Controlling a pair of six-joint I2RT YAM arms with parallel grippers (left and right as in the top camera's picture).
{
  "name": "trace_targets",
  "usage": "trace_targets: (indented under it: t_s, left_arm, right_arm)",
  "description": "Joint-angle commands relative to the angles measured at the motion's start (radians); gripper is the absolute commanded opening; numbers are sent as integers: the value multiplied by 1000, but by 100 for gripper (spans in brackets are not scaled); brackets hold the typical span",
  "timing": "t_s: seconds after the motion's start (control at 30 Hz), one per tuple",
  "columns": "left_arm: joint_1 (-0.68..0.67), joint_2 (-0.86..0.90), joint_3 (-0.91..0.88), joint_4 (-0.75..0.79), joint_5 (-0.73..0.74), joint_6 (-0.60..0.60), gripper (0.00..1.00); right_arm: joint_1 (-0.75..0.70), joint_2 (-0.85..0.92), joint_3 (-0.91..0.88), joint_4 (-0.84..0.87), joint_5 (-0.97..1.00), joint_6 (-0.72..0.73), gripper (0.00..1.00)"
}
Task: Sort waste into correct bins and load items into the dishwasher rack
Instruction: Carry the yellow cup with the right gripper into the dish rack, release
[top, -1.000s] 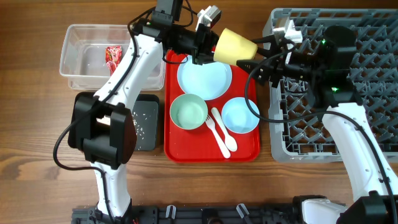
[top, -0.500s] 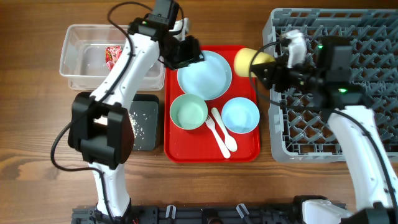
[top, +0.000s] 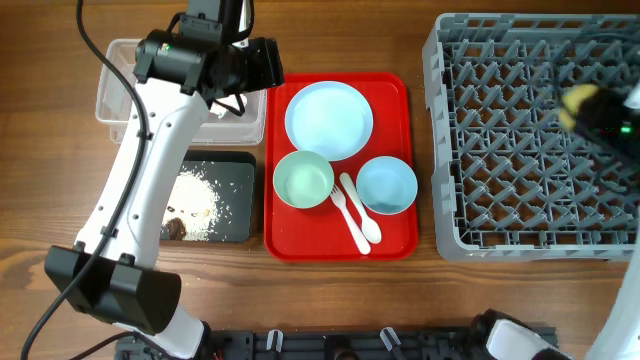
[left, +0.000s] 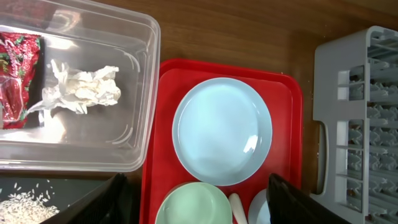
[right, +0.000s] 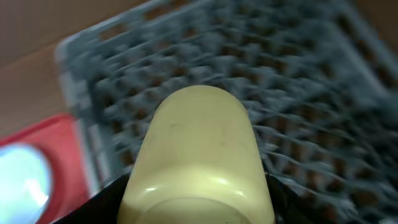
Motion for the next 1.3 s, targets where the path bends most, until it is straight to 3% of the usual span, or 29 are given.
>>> trace_targets:
  t_s: [0.0,0.3,0.93,0.97,1.0,1.03,1.27]
  left_arm:
    - [0,-4,3,0,-20,12,71]
    - [0,-4,3,0,-20,12,72]
    - [0,-4,3,-11,-20,12,72]
    - [0,-4,3,-11,-20,12,72]
    - [0,-4,3,-11,-20,12,73]
    - [0,-4,3,-11,-20,12,73]
    - [0,-4,3,-11,-20,12,80]
  right_arm:
    - [-131,60,22,3,78,66,4]
    - [-344,233,21,88,147,177,4]
    - [-373,554,17,112,219,195,5]
    - [-374,557,17,112,218,195,14]
    - [-374,557,17,112,214,195,46]
    - [-374,557,17,113,206,192,65]
    - [-374,481,43,97,120,164,84]
